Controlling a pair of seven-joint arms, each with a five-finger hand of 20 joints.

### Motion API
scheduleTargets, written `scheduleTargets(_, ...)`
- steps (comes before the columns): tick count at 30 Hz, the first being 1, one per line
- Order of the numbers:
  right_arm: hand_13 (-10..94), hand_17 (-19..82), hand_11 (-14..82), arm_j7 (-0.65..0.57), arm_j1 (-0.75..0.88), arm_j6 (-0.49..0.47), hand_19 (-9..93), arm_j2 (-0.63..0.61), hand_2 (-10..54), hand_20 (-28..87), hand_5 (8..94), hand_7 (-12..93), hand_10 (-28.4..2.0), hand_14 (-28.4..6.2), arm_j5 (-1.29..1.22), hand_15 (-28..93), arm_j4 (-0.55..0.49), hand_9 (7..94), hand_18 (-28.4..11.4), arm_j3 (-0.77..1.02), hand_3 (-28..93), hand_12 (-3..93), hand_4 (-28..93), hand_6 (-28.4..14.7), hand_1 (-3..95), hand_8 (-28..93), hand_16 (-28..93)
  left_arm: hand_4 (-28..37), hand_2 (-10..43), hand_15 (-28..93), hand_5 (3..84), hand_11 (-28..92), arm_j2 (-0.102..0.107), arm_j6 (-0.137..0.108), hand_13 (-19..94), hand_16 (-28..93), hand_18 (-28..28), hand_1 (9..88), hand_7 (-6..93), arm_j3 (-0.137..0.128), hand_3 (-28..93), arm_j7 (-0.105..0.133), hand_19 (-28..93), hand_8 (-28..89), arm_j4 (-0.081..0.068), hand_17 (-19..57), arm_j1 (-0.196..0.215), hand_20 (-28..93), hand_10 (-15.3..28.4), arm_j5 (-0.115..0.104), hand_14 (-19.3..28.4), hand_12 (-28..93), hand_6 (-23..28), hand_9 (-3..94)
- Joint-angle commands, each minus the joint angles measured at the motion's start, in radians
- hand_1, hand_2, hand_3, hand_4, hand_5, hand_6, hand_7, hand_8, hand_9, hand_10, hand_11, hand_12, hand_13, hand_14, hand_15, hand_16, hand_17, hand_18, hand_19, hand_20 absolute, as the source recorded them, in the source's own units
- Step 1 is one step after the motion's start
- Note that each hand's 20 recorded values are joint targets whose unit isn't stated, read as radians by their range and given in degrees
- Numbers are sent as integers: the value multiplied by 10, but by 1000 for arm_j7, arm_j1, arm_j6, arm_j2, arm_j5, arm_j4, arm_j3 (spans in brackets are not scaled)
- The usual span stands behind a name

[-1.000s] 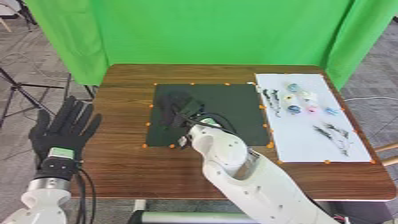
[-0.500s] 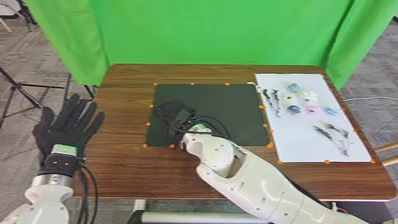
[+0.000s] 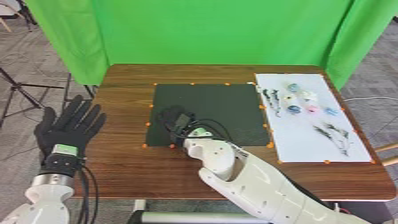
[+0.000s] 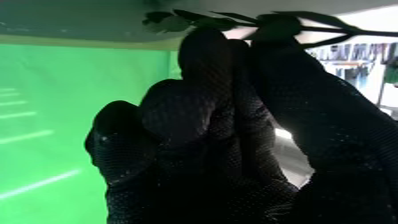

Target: Arrange flowers

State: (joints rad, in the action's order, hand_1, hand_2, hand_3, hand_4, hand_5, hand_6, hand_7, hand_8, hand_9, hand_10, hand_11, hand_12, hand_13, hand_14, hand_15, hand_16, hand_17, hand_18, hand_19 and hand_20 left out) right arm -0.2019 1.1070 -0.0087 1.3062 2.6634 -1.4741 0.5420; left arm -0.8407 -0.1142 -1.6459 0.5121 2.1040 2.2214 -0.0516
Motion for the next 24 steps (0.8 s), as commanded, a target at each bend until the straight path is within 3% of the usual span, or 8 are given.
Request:
scheduleTargets(1,786,585,187,8,18,-100,932,-14,-95,348,565,731,-73,-42,19,581,-41,826,-122,18,800,486,-237,10,508,139,479,-283,104,454,432,217,-7,6,254,-76,159,283,140,-11,742,-11,387,-80,3,-71,14,116,188,3,203,127,94,372)
scheduleTargets(5,779,587,153,-23,22,-84,932,-20,-95,371,558,698,-76,-54,-3,620,-56,820,-123,17,742,468,-280,6,485,116,393,-282,100,455,432,216,-7,5,252,-76,159,289,140,-12,740,-10,387,-80,4,-71,18,115,190,1,206,128,94,372)
scheduleTargets(11,777,589,329,-85,35,-104,932,-11,-95,381,563,646,-111,-56,-51,624,-75,761,-123,41,674,284,-277,-8,419,99,381,-282,99,451,436,213,-12,-3,246,-76,161,293,138,-2,739,-22,381,-79,3,-76,9,116,198,-3,216,129,100,372)
scheduleTargets(14,776,590,356,-97,37,-150,932,-6,-95,387,565,599,-120,-63,-51,630,-87,754,-127,53,670,274,-239,-18,362,-17,378,-282,100,449,437,210,-13,-4,246,-75,161,292,136,-4,739,-30,381,-78,1,-76,7,117,198,-1,216,130,101,372)
scheduleTargets(15,774,590,366,-103,37,-155,932,-5,-95,386,569,584,-123,-67,-55,636,-88,752,-128,53,666,275,-225,-19,348,-166,375,-282,101,447,437,210,-14,-6,246,-74,161,292,136,-4,738,-31,381,-77,2,-76,8,117,199,-1,215,131,101,372)
scheduleTargets(16,774,590,368,-113,40,-160,932,-2,-95,388,570,572,-124,-67,-59,636,-88,751,-130,57,661,276,-221,-18,344,-195,375,-282,102,445,437,209,-16,-7,245,-73,161,291,135,-5,738,-34,381,-77,2,-76,10,118,200,0,216,131,101,372)
scheduleTargets(20,780,591,377,-169,48,-162,932,4,-95,388,571,554,-128,-67,-87,637,-98,756,-131,66,647,277,-211,-18,339,-202,371,-283,103,440,438,204,-22,-11,244,-71,161,290,132,-3,739,-45,378,-76,4,-76,10,119,203,2,219,132,103,371)
scheduleTargets(24,794,605,382,-227,68,-185,932,-7,-73,379,569,530,-131,-63,-122,632,-158,764,-129,96,582,275,-184,-31,344,-188,367,-283,105,430,437,200,-24,-12,243,-68,160,289,128,-6,739,-31,375,-75,8,-74,22,120,201,-4,216,135,104,369)
